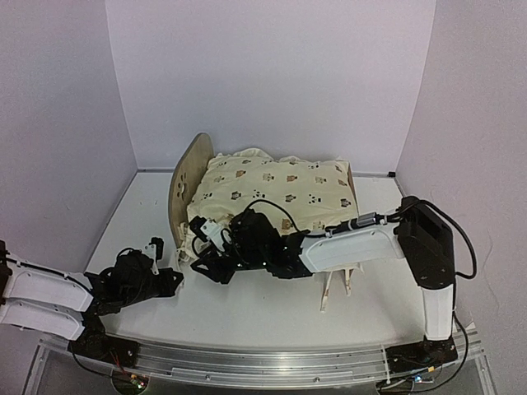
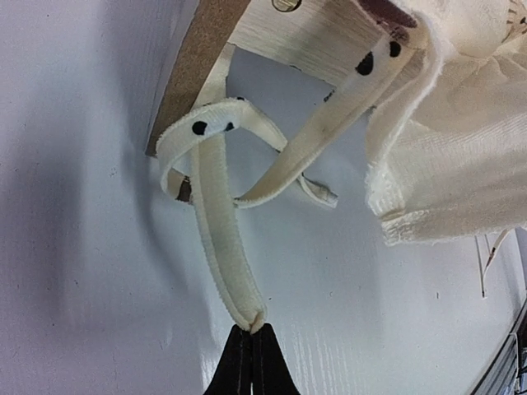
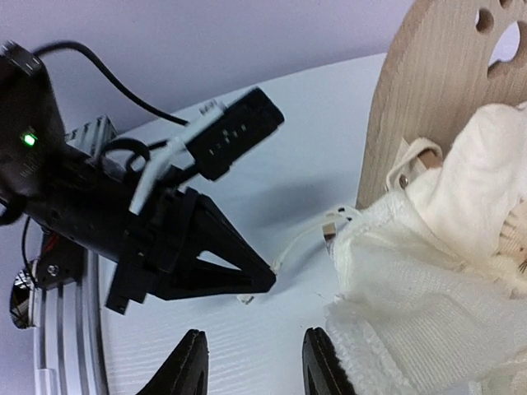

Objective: Set up the pet bed

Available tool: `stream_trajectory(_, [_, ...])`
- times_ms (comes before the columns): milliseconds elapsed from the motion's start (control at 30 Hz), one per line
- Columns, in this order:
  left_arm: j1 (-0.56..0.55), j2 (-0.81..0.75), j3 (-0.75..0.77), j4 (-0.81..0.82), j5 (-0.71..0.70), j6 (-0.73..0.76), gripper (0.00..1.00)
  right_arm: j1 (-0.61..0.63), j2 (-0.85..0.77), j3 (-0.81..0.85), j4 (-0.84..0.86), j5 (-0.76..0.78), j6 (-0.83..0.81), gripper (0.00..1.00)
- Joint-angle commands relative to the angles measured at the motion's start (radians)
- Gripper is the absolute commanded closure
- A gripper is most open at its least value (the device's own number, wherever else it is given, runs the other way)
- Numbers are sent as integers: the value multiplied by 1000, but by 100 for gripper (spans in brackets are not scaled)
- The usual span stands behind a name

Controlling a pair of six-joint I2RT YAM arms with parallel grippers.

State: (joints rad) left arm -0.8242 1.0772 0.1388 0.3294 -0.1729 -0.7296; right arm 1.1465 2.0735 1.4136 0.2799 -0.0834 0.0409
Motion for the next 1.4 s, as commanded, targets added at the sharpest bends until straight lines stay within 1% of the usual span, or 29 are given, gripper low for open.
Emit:
stream_trajectory(0, [0,-23,50,-21,-22,20,100,-1,88,54,-55,176,-70,60])
stream_trajectory(100, [0,-22,50,-22,-18,18,100,-1,153,130,-100,273,-92,60])
stream_trajectory(200, [0,-18,49,-19,-15,17,100,-1,222,204,-138,324,-113,60])
stream_trajectory(467, [0,-22,56,-24,-7,24,100,-2,363,355,-140,469,-149,59])
stream_trajectory(700, [0,-38,53,-32,-4,26,100,-8,459,439,-116,585,-152,58])
stream_trajectory(800, [0,-49,50,-35,-4,27,100,-12,482,447,-116,586,-128,60])
stream_trajectory(867, [0,-54,50,-36,-5,29,100,-14,494,452,-116,578,-115,65])
stream_trajectory(967, [0,-55,53,-40,-6,31,100,-13,495,448,-115,580,-111,87])
stream_trajectory(1033, [0,-55,59,-47,-10,33,100,-14,478,429,-109,591,-115,100])
stream_trajectory(1100, [0,-56,66,-57,-18,35,100,-12,442,387,-108,588,-121,100])
stream_trajectory(1200, [0,-62,89,-91,-31,36,100,-13,333,286,-122,565,-132,100])
stream_trajectory(1300, [0,-89,113,-131,-53,37,100,-13,218,217,-180,539,-147,100])
stream_trajectory(1367, [0,-113,131,-172,-85,39,100,-13,174,192,-226,518,-152,100])
